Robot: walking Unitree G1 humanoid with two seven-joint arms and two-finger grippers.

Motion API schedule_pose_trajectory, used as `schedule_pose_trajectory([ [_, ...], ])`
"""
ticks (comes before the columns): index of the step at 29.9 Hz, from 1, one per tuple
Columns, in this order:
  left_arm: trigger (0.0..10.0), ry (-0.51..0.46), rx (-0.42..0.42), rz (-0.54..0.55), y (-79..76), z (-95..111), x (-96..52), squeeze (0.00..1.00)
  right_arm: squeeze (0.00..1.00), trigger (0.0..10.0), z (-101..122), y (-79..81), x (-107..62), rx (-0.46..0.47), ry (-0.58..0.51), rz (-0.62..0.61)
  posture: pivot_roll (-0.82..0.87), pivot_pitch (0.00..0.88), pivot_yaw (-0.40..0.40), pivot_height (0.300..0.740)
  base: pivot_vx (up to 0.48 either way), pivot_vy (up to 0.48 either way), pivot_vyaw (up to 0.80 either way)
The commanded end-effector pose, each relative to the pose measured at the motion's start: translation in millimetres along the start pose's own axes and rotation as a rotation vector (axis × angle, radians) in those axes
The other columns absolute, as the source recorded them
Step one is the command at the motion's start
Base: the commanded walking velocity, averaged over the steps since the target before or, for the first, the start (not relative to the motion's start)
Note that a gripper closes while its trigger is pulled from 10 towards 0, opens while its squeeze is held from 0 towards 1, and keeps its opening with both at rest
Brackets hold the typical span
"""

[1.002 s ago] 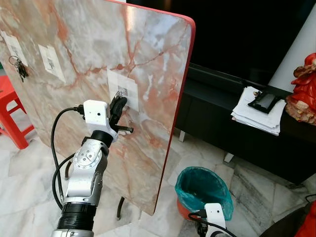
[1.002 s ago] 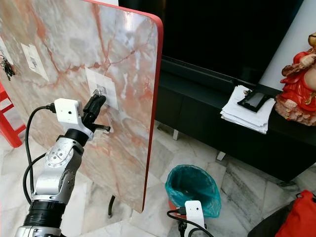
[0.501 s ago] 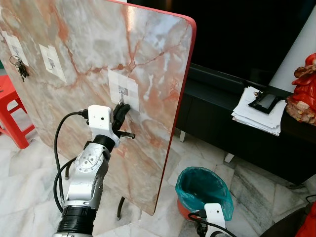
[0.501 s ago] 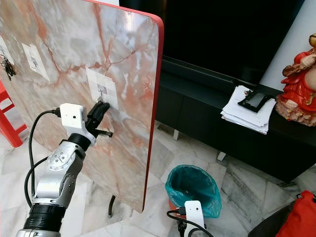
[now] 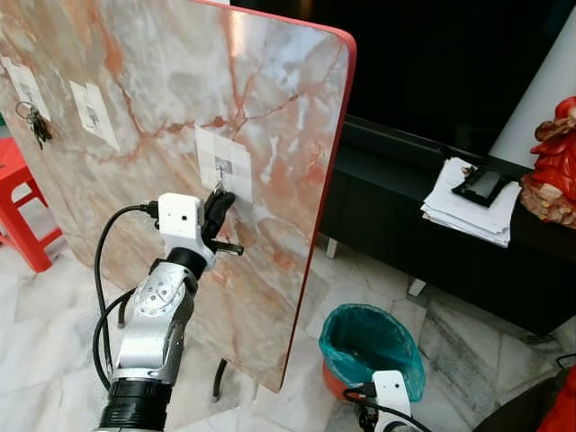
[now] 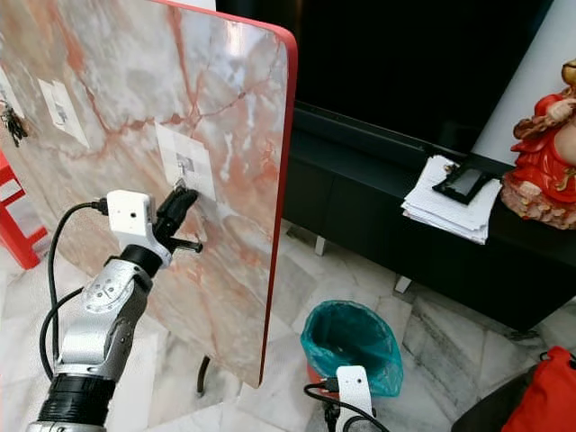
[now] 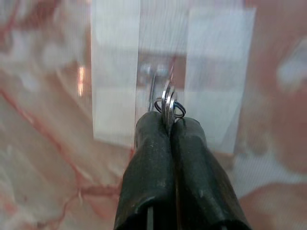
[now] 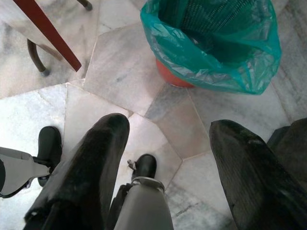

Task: Hang keys on a hook

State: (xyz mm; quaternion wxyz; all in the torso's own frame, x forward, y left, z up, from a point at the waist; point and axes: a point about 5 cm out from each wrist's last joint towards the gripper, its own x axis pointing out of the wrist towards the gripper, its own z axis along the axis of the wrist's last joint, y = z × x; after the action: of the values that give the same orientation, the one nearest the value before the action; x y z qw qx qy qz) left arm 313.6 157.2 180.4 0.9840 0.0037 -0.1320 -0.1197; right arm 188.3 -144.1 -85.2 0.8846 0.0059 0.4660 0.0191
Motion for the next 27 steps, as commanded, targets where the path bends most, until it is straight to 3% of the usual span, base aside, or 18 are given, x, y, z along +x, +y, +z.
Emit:
schedule_pose_trajectory([
  [1,10.0,-0.010,0.007,-0.027,-2.4,6.0,-0.2,0.00,0.00,10.0,-3.6,-2.6,-0.6,0.000,0.014,-0.010,0.05,0.000,-0.098,0.740,0.000,0.000,0.00],
  [15,10.0,0.016,-0.006,-0.053,-3.7,4.3,2.6,0.00,0.00,10.0,-3.6,-2.6,-0.6,-0.001,0.014,-0.007,0.05,0.000,-0.098,0.740,0.000,0.000,0.00],
  [27,10.0,0.017,0.005,0.013,4.1,5.1,0.7,0.00,0.00,10.0,-3.8,-2.6,-0.6,-0.003,0.016,-0.004,0.05,0.000,-0.099,0.740,0.000,0.000,0.00],
])
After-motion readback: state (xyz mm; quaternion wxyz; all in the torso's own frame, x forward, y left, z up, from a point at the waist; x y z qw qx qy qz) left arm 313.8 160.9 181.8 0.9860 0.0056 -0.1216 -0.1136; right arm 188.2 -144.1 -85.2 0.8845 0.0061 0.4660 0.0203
